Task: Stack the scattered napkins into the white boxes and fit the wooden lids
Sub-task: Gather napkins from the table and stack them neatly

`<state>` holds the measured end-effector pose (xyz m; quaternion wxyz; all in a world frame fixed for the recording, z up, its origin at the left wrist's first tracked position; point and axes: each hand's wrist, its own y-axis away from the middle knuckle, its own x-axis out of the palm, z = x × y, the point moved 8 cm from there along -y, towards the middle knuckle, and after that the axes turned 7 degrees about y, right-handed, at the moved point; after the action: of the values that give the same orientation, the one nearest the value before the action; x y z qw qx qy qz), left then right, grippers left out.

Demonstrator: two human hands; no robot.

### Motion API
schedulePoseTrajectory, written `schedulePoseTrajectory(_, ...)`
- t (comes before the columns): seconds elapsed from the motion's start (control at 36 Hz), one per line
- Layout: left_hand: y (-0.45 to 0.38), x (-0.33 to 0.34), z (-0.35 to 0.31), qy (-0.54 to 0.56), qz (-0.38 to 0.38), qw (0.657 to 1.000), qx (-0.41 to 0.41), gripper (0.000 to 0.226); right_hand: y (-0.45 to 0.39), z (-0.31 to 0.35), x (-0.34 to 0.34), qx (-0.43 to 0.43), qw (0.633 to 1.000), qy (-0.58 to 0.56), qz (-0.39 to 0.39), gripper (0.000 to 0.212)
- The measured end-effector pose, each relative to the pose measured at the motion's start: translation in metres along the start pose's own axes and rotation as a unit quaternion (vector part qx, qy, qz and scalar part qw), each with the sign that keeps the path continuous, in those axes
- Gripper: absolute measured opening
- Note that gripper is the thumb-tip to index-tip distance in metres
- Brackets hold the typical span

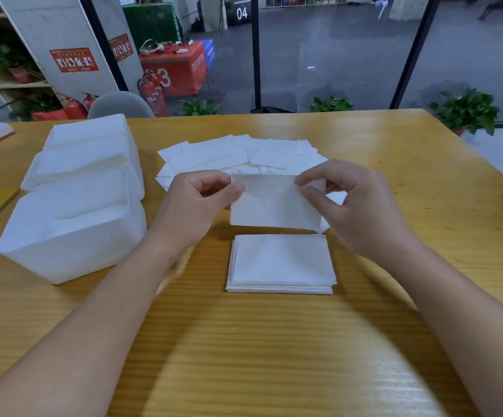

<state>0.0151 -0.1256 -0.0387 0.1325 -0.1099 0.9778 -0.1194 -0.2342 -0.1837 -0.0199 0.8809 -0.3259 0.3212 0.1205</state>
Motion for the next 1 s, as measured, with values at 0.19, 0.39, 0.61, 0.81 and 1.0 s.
schedulePoseTrajectory(0.19, 0.000, 0.005, 0.013, 0.048, 0.100, 0.987, -0.113, 0.010, -0.001, -0.016, 0.007, 0.106, 0.986, -0.101, 0.085, 0.011)
schedulePoseTrajectory(0.39, 0.011, 0.019, 0.016, -0.045, 0.224, 0.960, -0.160, 0.034, 0.016, -0.025, 0.026, 0.160, 0.944, -0.050, 0.283, 0.008)
schedulePoseTrajectory(0.61, 0.017, 0.025, 0.018, -0.135, 0.266, 0.942, -0.157, 0.036, 0.014, -0.032, 0.032, 0.133, 0.952, 0.028, 0.274, 0.014)
schedulePoseTrajectory(0.81, 0.006, 0.010, 0.021, -0.145, 0.167, 0.965, -0.139, 0.018, 0.005, -0.039, 0.016, 0.129, 0.970, 0.072, 0.195, 0.007)
schedulePoseTrajectory(1.0, 0.002, 0.004, 0.023, -0.151, 0.100, 0.977, -0.116, 0.012, 0.009, -0.036, 0.023, 0.095, 0.953, 0.134, 0.256, 0.019)
